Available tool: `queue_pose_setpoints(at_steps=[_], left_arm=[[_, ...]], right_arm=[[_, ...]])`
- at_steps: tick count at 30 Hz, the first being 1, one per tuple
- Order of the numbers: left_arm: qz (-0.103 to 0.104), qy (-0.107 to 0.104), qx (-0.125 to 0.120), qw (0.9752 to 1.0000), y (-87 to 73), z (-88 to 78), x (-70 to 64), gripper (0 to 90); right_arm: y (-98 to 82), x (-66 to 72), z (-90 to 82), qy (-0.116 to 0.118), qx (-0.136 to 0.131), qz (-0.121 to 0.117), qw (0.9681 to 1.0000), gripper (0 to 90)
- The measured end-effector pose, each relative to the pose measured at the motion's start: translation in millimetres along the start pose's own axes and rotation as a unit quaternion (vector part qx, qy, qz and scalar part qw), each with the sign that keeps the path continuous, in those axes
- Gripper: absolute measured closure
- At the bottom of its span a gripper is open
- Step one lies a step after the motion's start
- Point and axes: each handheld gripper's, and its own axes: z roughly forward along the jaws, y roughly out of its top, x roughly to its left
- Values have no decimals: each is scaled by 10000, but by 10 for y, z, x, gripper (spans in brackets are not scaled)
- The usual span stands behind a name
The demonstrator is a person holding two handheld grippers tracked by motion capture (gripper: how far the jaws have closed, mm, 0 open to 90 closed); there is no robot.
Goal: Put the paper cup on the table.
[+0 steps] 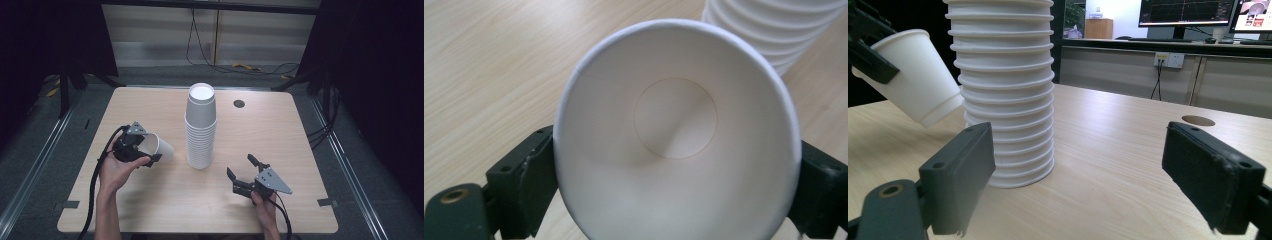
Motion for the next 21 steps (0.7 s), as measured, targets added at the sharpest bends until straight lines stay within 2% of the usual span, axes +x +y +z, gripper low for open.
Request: queue_pose_setpoints(at_steps=[3,5,8,9,11,12,14,16,19,21], left_arm=[[-68,38,63,10000,0,33,19,101],[-45,189,240,9995,24,34,37,101],[22,137,332,9994,93,-12,64,101],[43,142,440,9989,116,-12,67,101],[183,315,738,9966,153,-7,70,101],[167,386,760,9962,157,11,73,101],[157,337,858,9956,155,35,92,101],[172,549,998,9933,159,68,82,101],[214,495,1155,9918,175,119,90,99],[194,504,1130,9921,184,132,92,93]], right_arm=[[-1,-3,-5,11,-10,5,10000,132],[-1,0,-4,22,-15,5,10000,132],[-1,1,-3,31,-6,4,10000,133],[1,3,-4,9,22,6,10000,133],[0,0,-2,32,12,-2,10000,133],[1,2,-3,13,16,-12,10000,133],[0,4,-2,28,10,-10,10000,133],[0,4,0,40,1,-19,10000,133],[1,7,-2,36,11,-47,10000,133],[0,16,-3,43,18,-55,10000,134]])
